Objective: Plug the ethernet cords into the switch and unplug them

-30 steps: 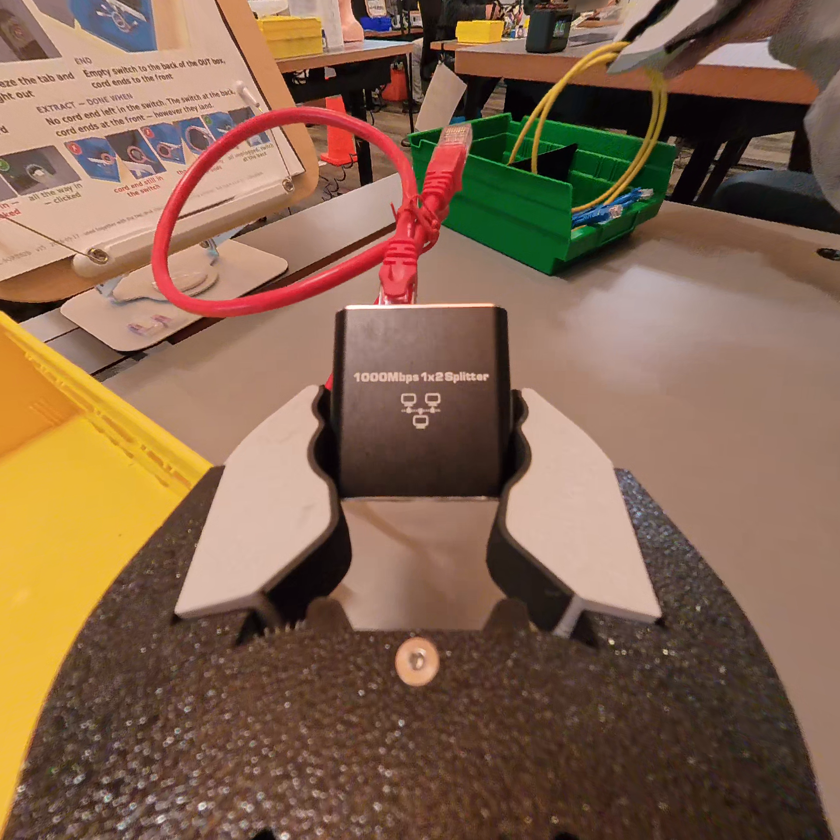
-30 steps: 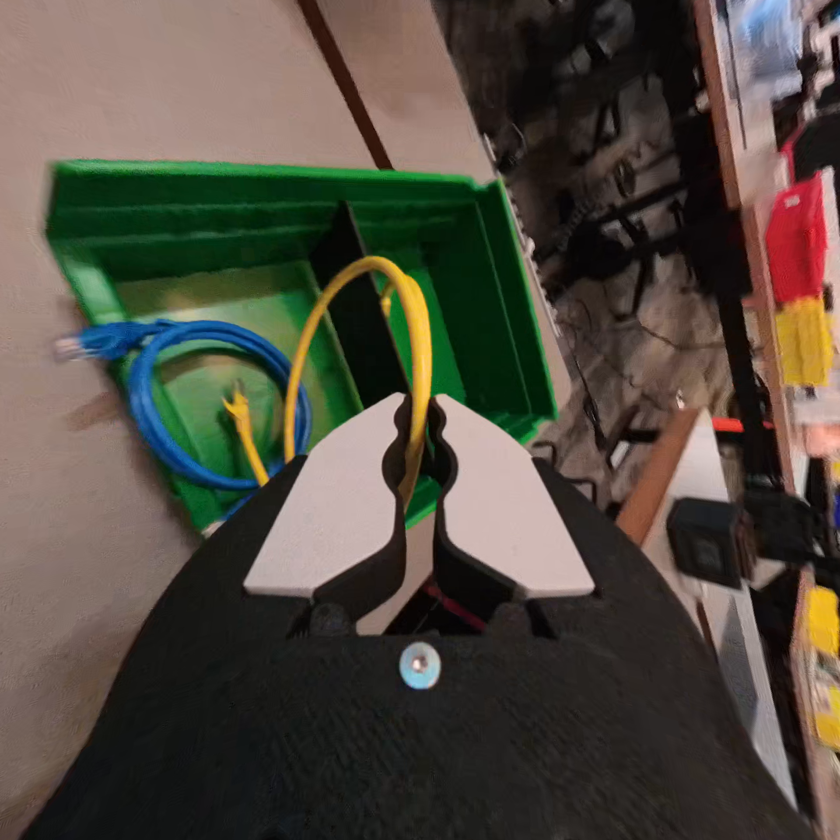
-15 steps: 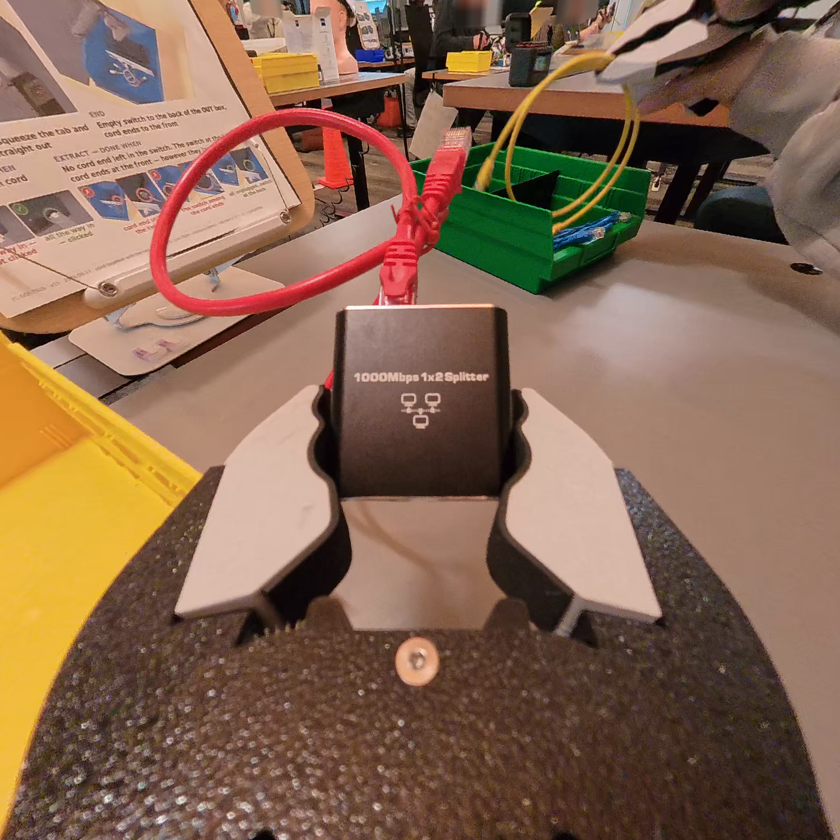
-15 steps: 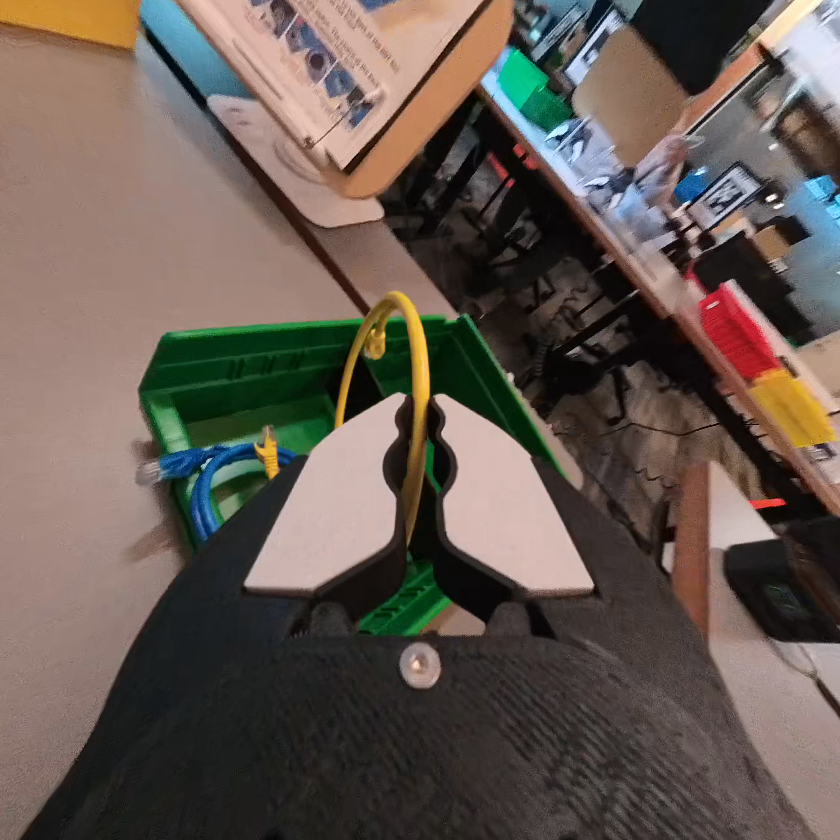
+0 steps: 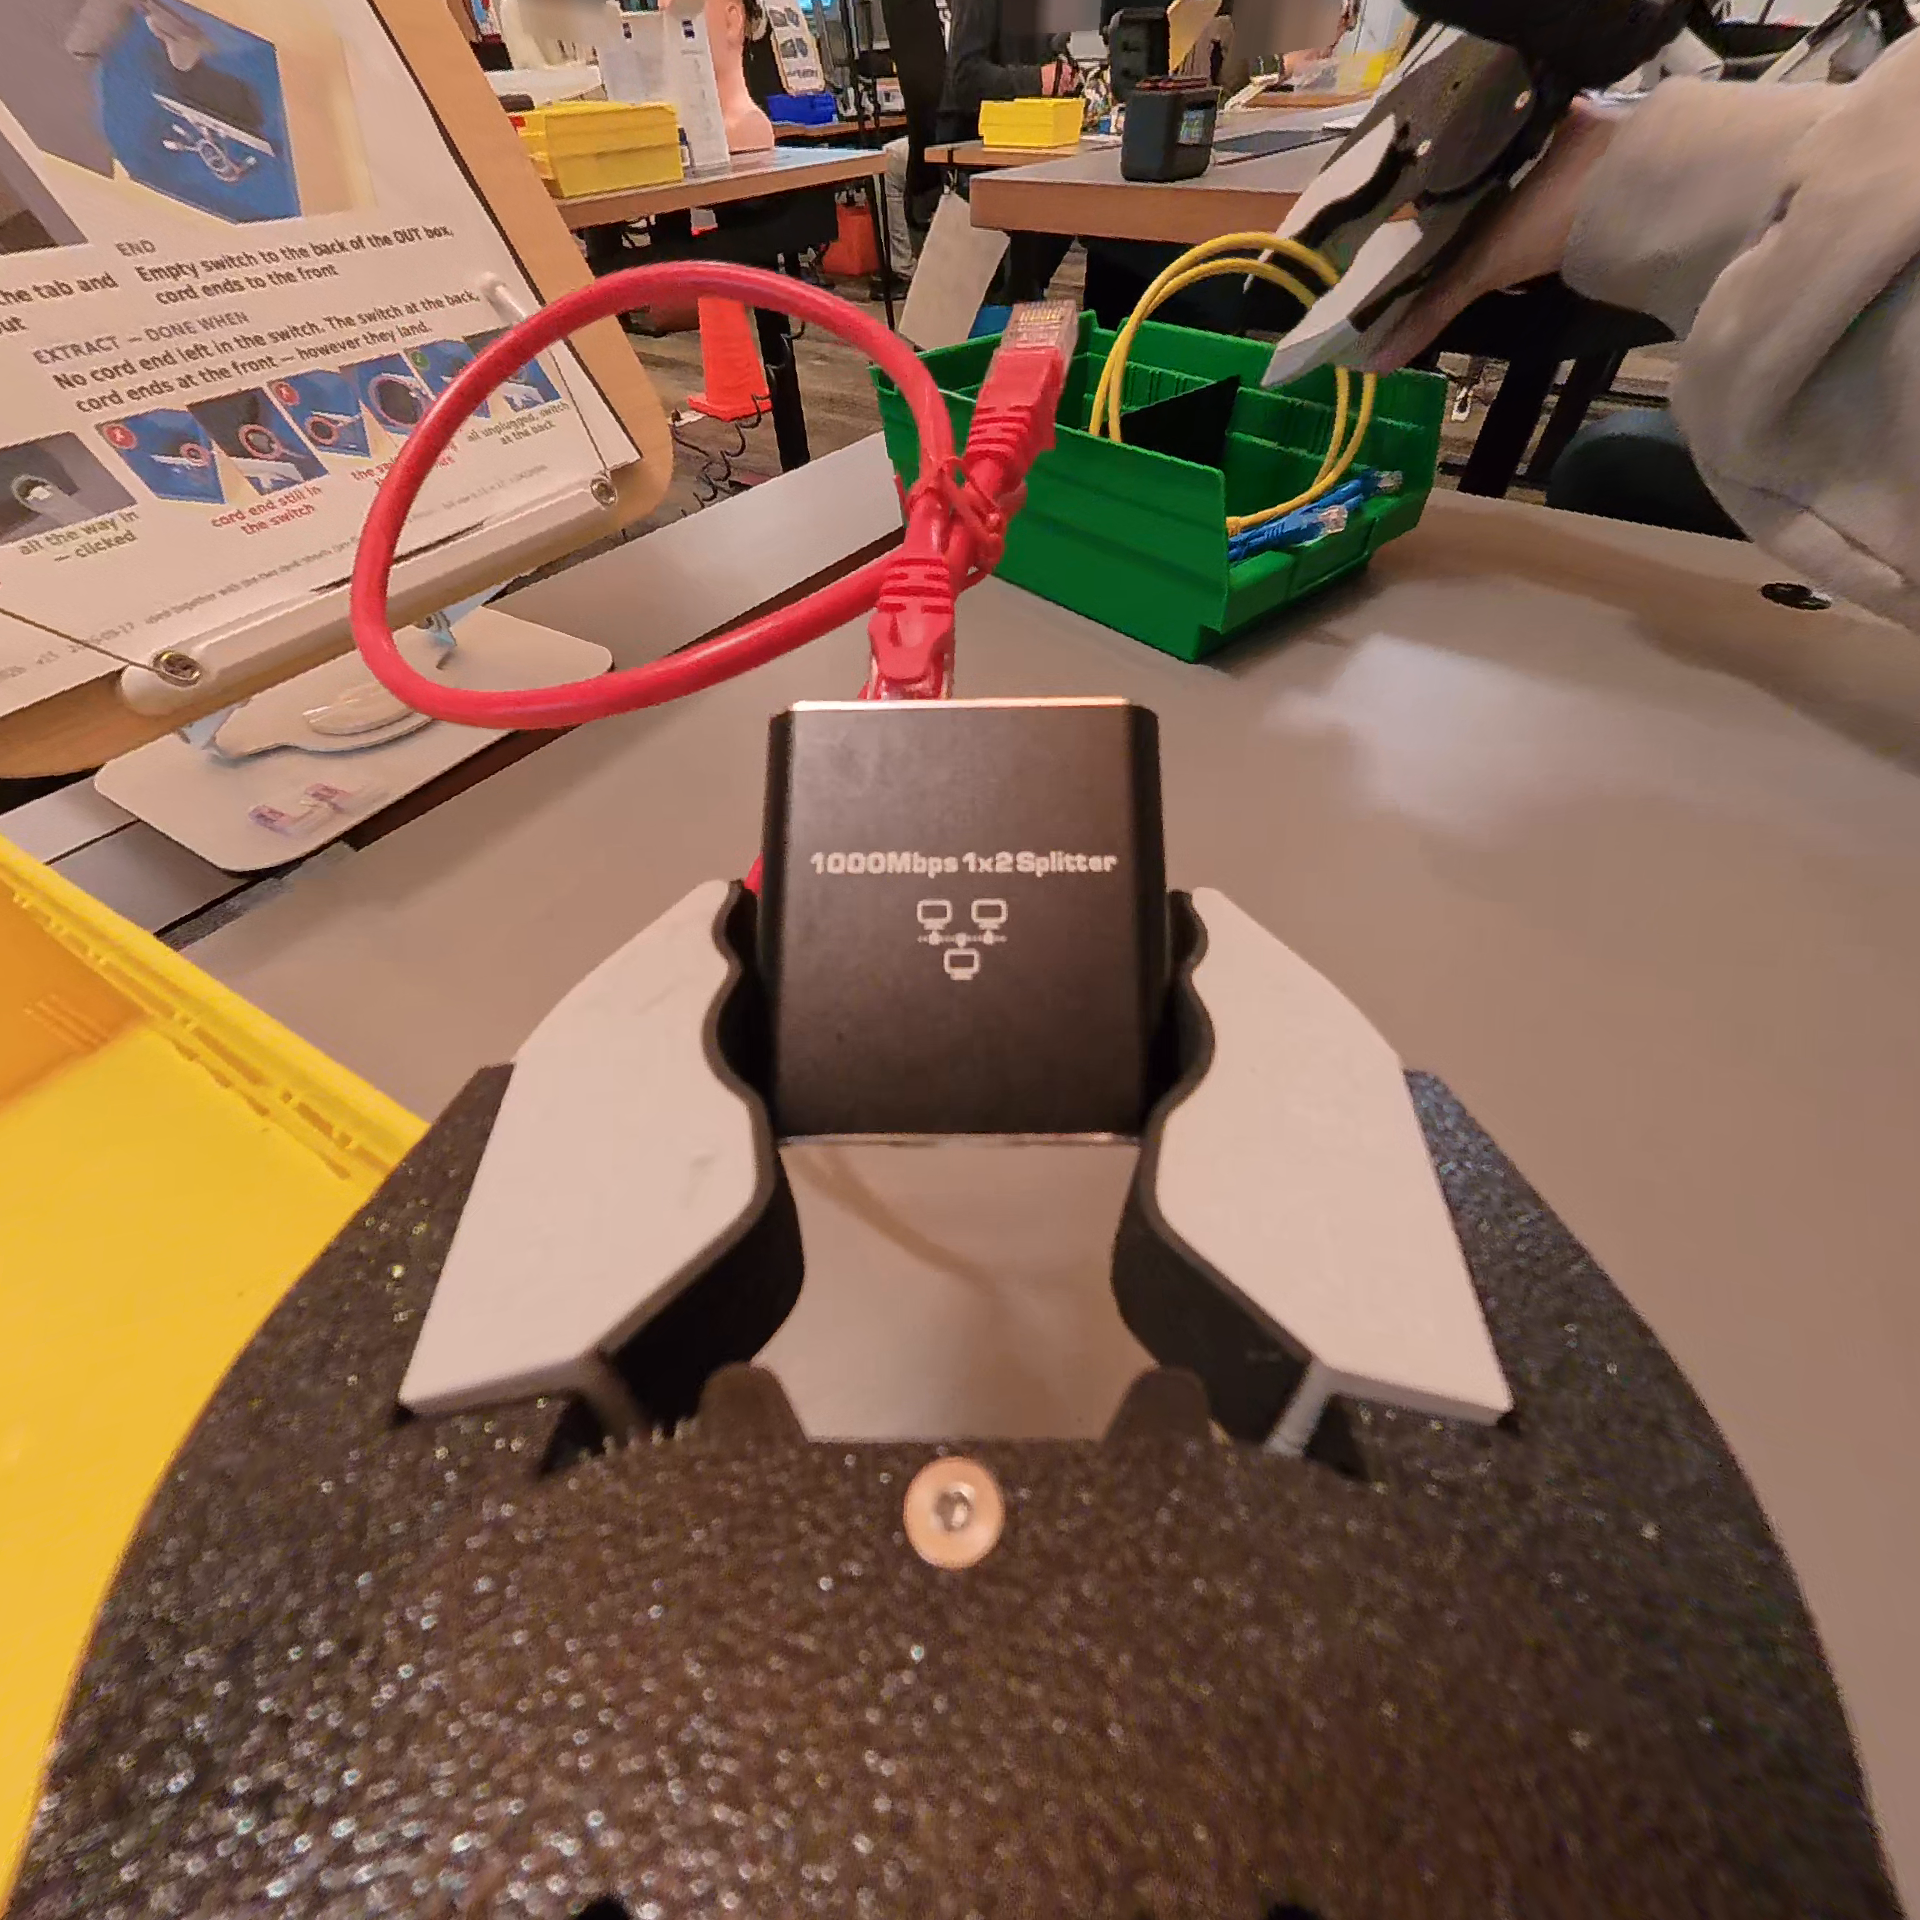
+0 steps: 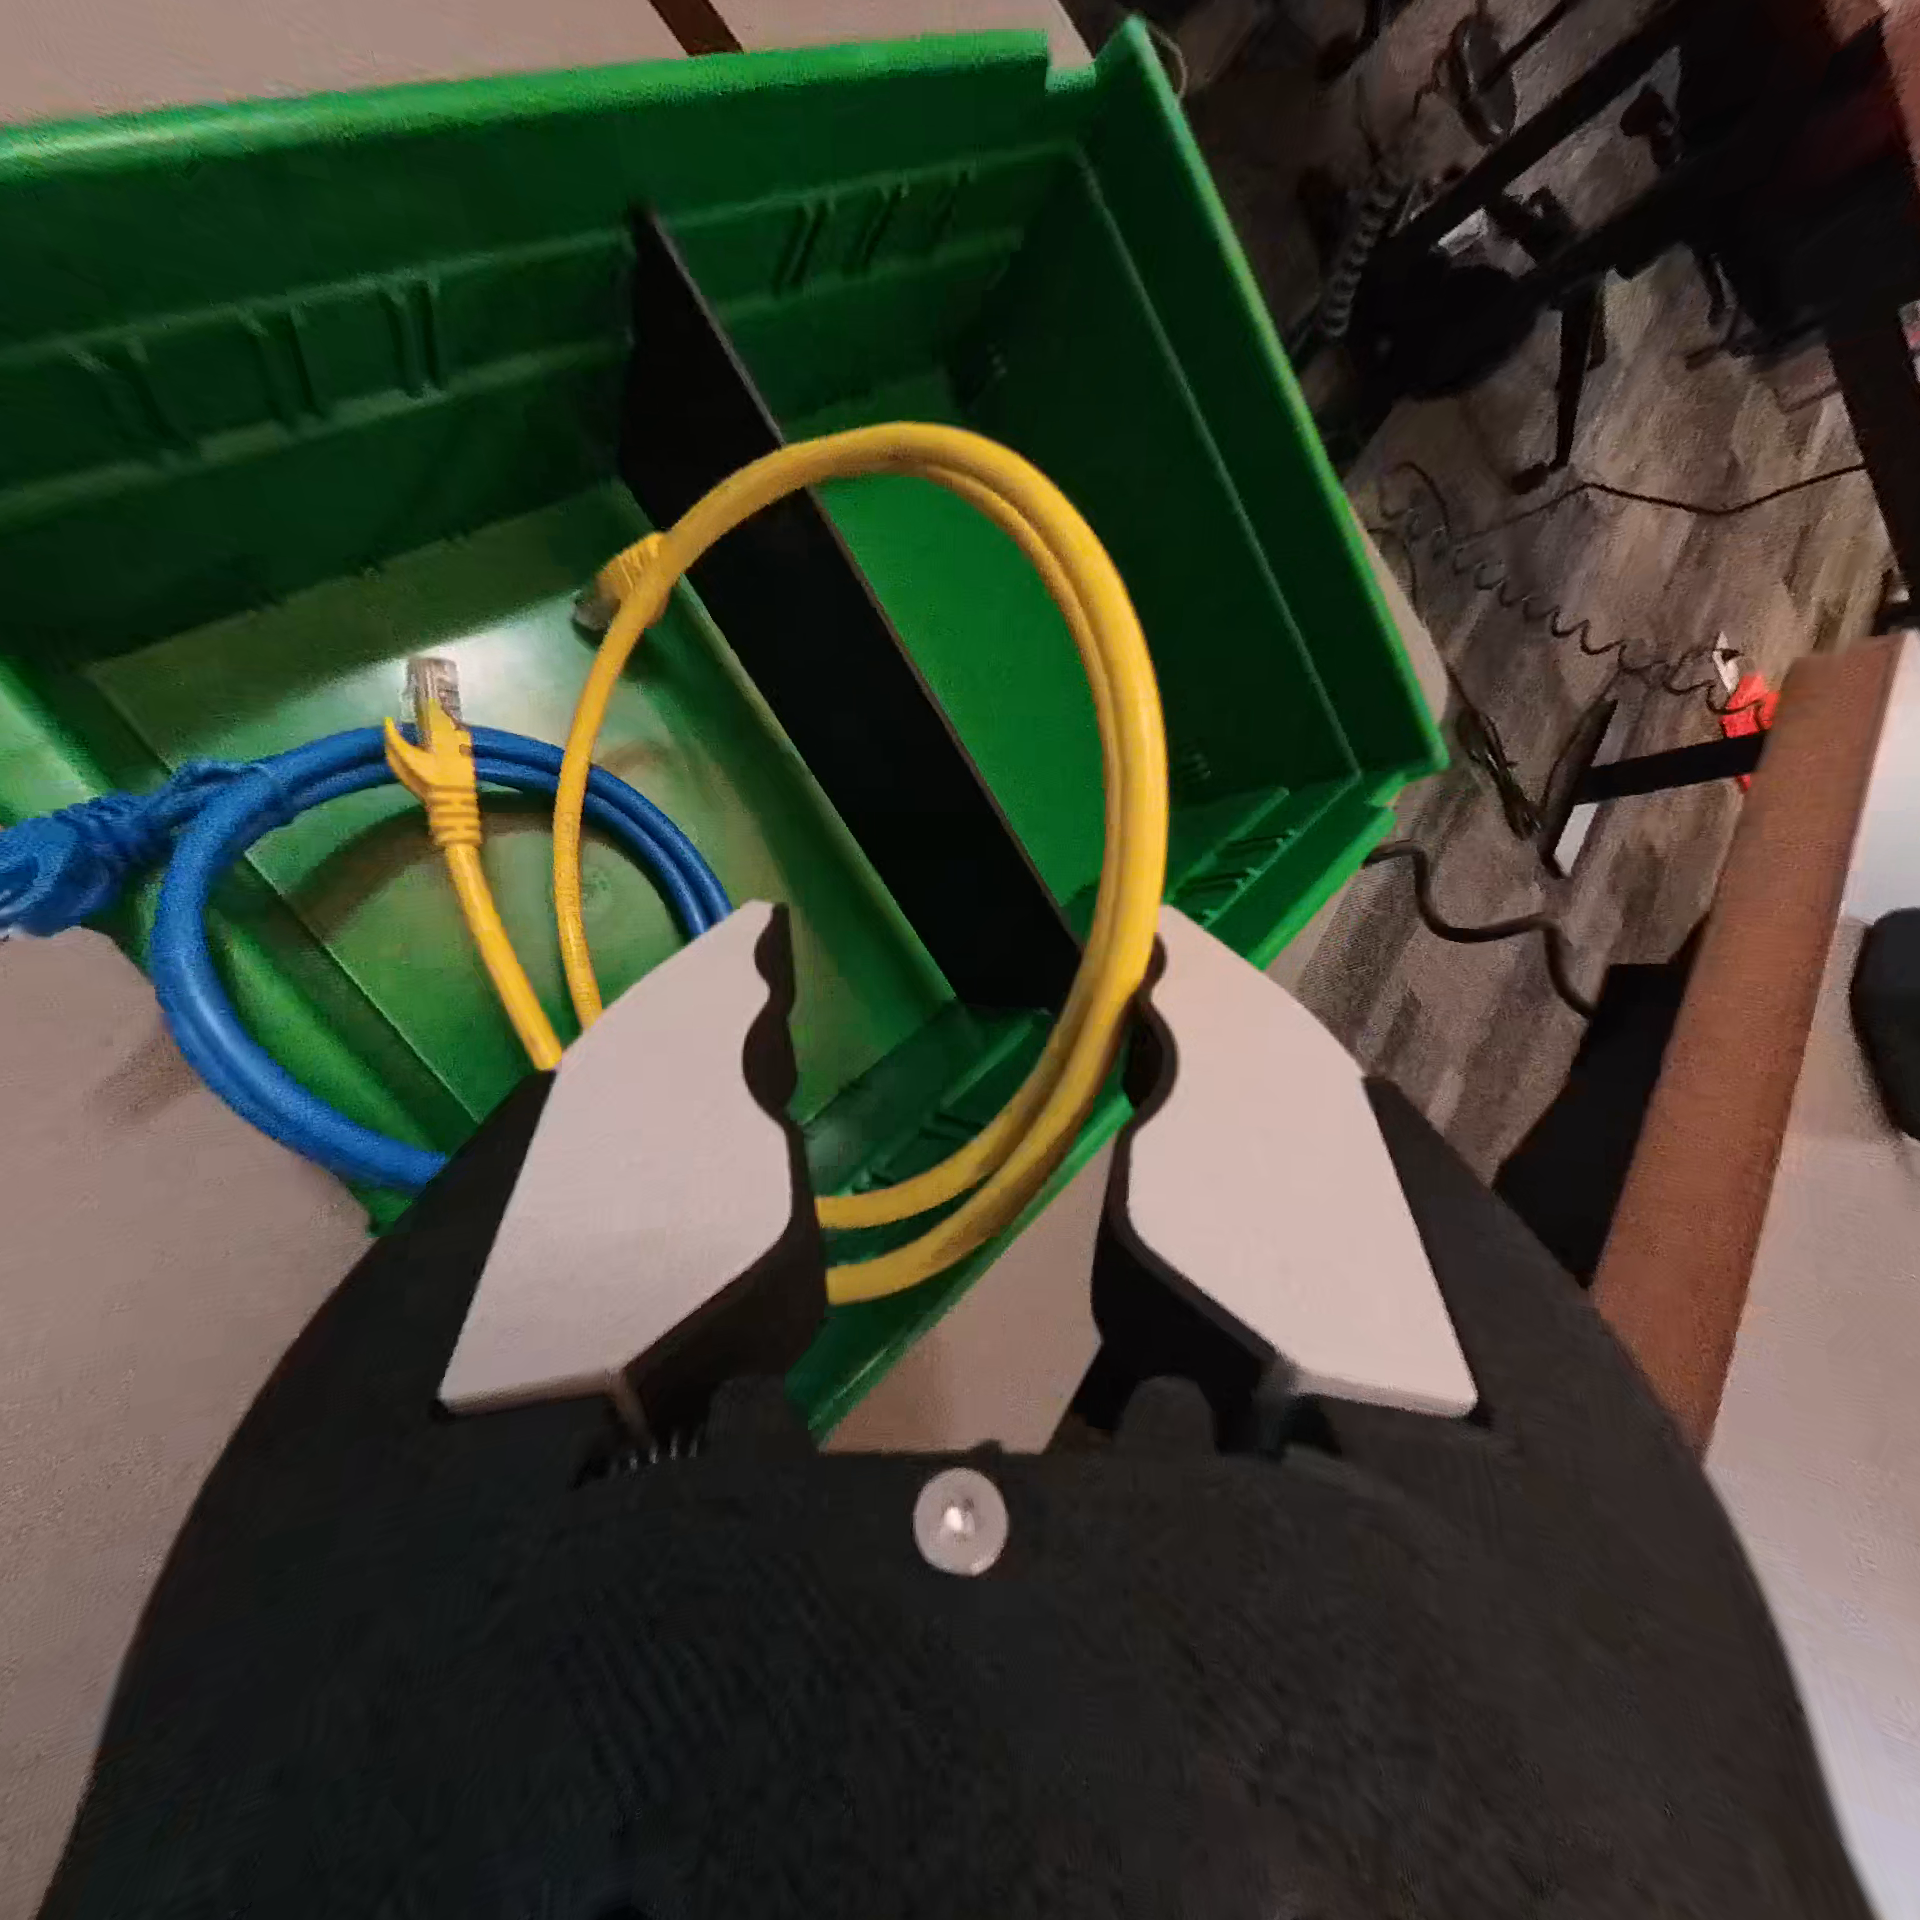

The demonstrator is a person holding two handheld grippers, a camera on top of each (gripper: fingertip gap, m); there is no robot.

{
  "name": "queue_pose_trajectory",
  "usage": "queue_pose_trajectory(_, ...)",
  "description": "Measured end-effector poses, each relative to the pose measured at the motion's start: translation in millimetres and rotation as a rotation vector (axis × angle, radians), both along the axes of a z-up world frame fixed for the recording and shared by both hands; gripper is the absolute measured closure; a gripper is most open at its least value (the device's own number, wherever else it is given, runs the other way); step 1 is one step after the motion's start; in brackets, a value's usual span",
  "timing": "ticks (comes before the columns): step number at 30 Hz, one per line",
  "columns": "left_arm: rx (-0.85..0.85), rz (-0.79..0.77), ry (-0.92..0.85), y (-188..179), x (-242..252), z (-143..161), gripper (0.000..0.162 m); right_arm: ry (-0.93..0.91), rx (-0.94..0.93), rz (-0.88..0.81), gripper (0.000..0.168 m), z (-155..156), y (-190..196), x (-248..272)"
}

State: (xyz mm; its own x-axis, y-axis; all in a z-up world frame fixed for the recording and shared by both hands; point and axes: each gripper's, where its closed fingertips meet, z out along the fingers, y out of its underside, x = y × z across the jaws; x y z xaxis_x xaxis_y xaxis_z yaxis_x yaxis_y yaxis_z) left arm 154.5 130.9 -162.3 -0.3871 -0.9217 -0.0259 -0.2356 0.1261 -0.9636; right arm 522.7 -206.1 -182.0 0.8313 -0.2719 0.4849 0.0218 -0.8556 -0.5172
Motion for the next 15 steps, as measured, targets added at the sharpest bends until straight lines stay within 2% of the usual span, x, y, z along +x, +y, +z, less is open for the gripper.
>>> queue_pose_trajectory(3,-0.006,-0.001,-0.002,0.5,-0.4,0.7,0.088,-0.009,0.017,-0.097,0.094,8.4,-17.0,3.1)
queue_pose_trajectory(8,-0.014,-0.006,-0.012,-0.5,-0.7,3.5,0.088,0.035,0.276,-0.178,0.091,41.1,-19.0,-12.9)
queue_pose_trajectory(12,-0.015,-0.01,-0.019,-3.7,0.2,5.0,0.088,0.046,0.456,-0.059,0.087,71.7,25.1,-72.0)
queue_pose_trajectory(15,-0.017,-0.021,-0.033,-9.7,1.2,7.9,0.088,0.141,0.635,0.091,0.092,89.8,83.9,-149.8)
